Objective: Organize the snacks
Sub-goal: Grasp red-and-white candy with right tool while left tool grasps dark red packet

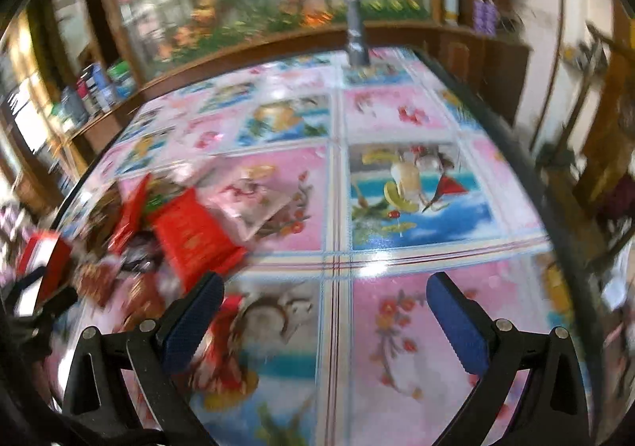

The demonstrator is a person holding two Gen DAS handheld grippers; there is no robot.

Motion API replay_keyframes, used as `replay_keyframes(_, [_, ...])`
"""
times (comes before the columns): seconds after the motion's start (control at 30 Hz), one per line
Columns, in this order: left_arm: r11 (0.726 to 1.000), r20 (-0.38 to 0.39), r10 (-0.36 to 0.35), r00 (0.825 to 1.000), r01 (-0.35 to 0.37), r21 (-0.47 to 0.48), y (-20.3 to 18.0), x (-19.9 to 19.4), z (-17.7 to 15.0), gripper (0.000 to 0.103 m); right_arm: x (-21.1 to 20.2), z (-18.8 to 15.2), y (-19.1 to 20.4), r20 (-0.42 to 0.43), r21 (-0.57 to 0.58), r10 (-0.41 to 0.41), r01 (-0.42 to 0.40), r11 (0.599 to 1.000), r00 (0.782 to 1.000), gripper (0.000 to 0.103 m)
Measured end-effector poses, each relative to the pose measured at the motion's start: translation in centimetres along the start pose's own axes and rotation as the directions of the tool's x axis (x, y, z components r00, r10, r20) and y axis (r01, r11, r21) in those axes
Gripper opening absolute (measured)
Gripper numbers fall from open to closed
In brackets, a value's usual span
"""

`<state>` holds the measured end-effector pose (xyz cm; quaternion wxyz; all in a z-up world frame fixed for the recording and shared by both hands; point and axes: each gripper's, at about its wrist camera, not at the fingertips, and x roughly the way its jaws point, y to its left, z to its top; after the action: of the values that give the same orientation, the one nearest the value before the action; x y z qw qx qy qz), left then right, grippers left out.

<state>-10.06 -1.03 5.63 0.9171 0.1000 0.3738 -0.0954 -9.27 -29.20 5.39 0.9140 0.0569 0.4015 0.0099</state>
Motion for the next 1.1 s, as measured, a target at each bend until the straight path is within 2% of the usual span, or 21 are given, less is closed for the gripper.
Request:
replay_keyframes(0.07, [0.998, 0.024, -0.019, 1.0, 0.018, 0.063, -0.8, -1.1, -0.5, 0.103, -1.1, 0.0, 0.9, -0.03, -0.054, 0.011, -0.013, 0.998, 0.999, 0.103])
replay_keyframes(0.23, [0.991, 0.018, -0.119, 0.993, 0.118, 0.062, -0.4, -2.3, -1.3, 0.103, 0.9, 0.3, 3.9, -0.174, -0.065, 0.042, -0.054, 0.996, 0.984, 0.102])
replay_keyframes(0.4, [0.98, 0.021, -0.187, 0.982, 0.185, 0.071, -0.6, -3.9, -2.1, 0.103, 3.5, -0.9, 6.0, -0.236, -0.085, -0.044, 0.025, 0.996, 0.971, 0.085])
replay_keyframes(0.5, [0.973, 0.025, -0.228, 0.973, 0.226, 0.054, -1.4, -5.0, -2.5, 0.103, 4.6, -2.0, 6.6, -0.268, -0.123, -0.079, 0.048, 0.991, 0.96, 0.081])
replay_keyframes(0.57, [0.961, 0.011, -0.275, 0.961, 0.275, 0.025, -1.9, -5.1, -2.5, 0.103, 4.3, -2.4, 6.3, -0.237, -0.13, -0.075, 0.045, 0.991, 0.969, 0.075])
replay_keyframes(0.6, [0.957, 0.005, -0.288, 0.958, 0.288, 0.019, -2.3, -5.2, -2.5, 0.103, 4.2, -2.2, 6.1, -0.229, -0.126, -0.071, 0.043, 0.991, 0.971, 0.065])
replay_keyframes(0.73, [0.948, 0.003, -0.317, 0.949, 0.316, 0.018, -3.8, -5.5, -2.4, 0.103, 4.2, -1.5, 5.1, -0.226, -0.134, -0.062, 0.032, 0.99, 0.972, 0.043])
replay_keyframes(0.77, [0.946, 0.0, -0.322, 0.947, 0.322, 0.029, -4.4, -5.6, -2.4, 0.103, 4.2, -1.3, 4.8, -0.232, -0.137, -0.052, 0.02, 0.99, 0.971, 0.032])
replay_keyframes(0.93, [0.926, -0.006, -0.348, 0.938, 0.345, 0.155, -7.9, -5.6, -1.8, 0.103, 3.9, -0.8, 1.3, -0.247, -0.027, 0.107, -0.118, 0.993, 0.963, 0.03])
replay_keyframes(1.03, [0.906, -0.027, -0.354, 0.935, 0.35, 0.239, -9.5, -4.6, -1.2, 0.103, 3.7, -0.8, -0.8, -0.221, 0.004, 0.104, -0.106, 0.994, 0.97, 0.03])
replay_keyframes(1.1, [0.884, -0.06, -0.382, 0.922, 0.384, 0.267, -10.3, -3.6, -0.8, 0.103, 3.3, -0.9, -2.1, -0.211, 0.028, 0.138, -0.136, 0.99, 0.968, 0.03])
